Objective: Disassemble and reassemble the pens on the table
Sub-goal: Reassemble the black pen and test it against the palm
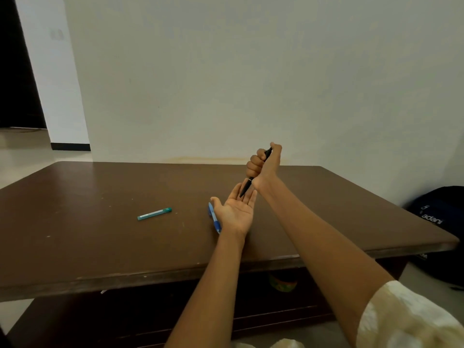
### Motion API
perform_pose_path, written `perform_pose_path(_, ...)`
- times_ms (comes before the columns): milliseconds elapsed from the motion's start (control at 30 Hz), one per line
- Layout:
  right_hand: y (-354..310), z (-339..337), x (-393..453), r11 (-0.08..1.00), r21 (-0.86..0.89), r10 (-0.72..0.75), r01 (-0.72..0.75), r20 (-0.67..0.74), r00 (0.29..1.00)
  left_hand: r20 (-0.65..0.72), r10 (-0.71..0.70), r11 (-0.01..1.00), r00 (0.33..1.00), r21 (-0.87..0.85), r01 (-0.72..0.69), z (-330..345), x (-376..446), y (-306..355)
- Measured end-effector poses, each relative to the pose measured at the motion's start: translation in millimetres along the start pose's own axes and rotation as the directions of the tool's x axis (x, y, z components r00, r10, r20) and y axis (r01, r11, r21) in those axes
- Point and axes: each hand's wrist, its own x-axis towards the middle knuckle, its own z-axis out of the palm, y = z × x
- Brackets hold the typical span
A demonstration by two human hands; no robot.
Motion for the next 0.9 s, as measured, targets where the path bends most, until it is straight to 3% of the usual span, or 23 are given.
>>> perform_pose_path(900, 14.7, 9.4, -16.2, 0.999, -0.028, -0.025, 0.023, -0.069, 0.997, -0.012, 0.023, 1.000, 1.000, -0.002, -0.023, -4.0, 2.0, -1.5)
